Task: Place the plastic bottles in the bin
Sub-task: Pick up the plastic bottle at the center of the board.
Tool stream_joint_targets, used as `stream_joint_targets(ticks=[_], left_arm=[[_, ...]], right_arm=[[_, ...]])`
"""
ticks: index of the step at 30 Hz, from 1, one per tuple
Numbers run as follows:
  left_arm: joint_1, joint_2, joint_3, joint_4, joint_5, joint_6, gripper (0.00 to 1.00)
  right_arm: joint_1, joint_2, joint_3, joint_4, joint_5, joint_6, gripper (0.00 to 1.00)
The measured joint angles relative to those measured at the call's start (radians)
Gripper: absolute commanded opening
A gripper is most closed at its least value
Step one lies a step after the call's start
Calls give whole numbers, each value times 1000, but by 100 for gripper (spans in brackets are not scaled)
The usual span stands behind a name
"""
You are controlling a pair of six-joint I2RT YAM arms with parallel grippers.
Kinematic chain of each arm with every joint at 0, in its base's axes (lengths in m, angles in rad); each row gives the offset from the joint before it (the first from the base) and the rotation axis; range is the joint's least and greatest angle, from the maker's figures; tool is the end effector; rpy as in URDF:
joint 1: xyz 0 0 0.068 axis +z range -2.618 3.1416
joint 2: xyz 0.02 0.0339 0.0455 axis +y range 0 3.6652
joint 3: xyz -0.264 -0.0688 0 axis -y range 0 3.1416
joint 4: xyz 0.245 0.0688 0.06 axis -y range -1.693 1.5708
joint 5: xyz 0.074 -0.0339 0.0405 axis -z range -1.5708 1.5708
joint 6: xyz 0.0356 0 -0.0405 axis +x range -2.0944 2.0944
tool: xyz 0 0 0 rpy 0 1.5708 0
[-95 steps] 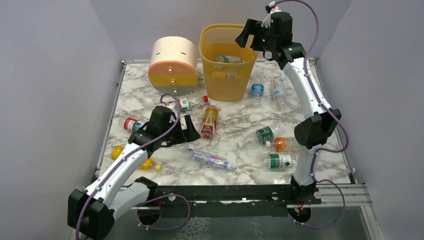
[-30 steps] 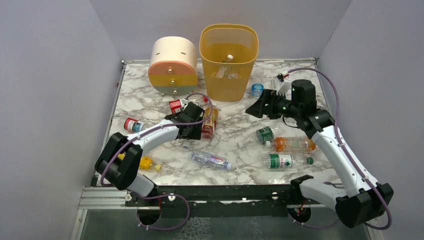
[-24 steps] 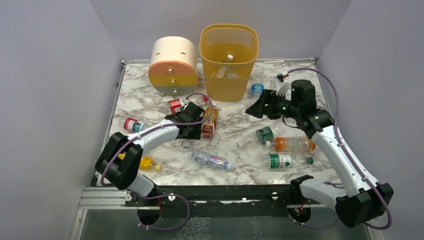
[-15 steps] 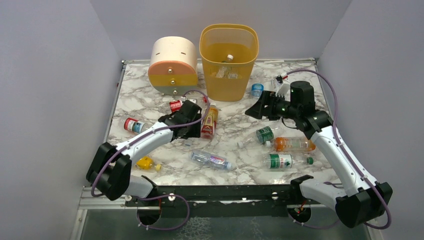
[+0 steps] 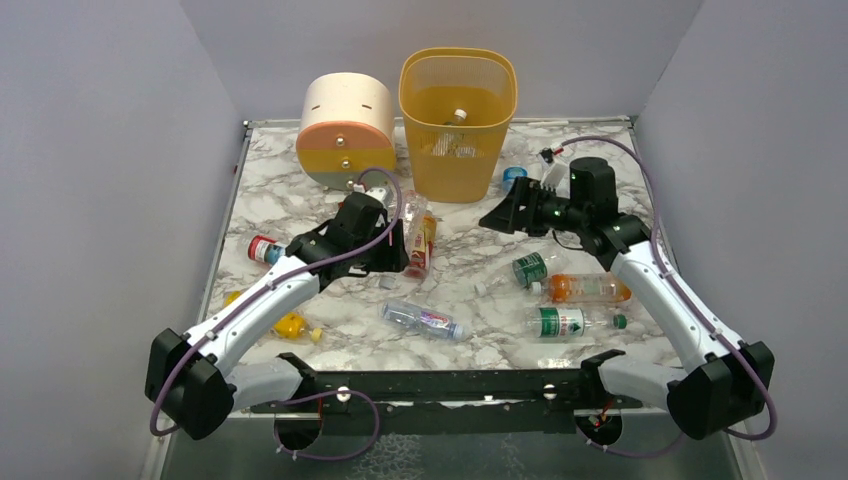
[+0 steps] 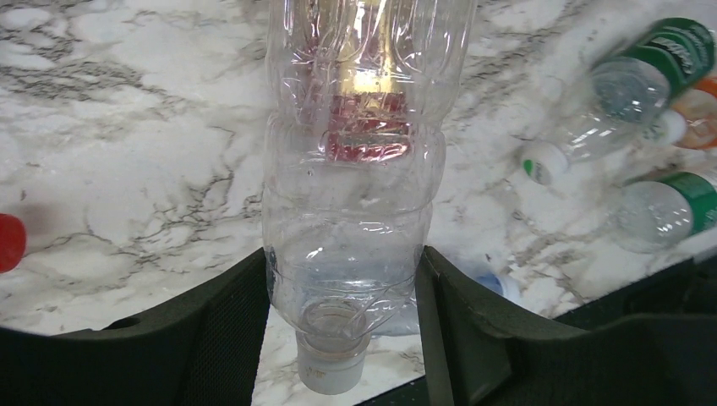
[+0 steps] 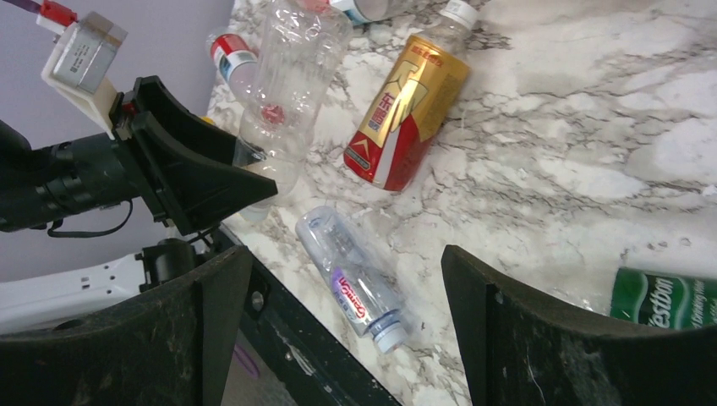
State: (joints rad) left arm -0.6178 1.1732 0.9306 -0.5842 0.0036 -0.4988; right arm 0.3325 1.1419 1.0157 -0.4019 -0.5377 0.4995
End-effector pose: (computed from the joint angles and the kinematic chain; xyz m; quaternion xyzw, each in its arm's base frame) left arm 0.1990 -0.1416 0.2757 0.0561 0.9299 -0.1940 0.3074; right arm 0.2314 0.0992 0.3296 -0.0621 0.8441 0.4047 0.3461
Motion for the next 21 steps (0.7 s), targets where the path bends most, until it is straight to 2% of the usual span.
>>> stream_joint_targets(ticks=[5, 7, 14, 21], left_arm=[[-5, -24, 10, 25, 122, 6, 55], [-6, -27, 10, 37, 164, 9, 55], [-11, -37, 10, 109, 313, 13, 55], [-17, -74, 10, 161, 393, 7, 55]], right_arm=[[30, 65, 0, 84, -67, 65, 92], [48, 89, 0, 119, -92, 94, 99], [119, 171, 21, 180, -121, 145, 100], [142, 217, 43, 191, -110, 158, 100]])
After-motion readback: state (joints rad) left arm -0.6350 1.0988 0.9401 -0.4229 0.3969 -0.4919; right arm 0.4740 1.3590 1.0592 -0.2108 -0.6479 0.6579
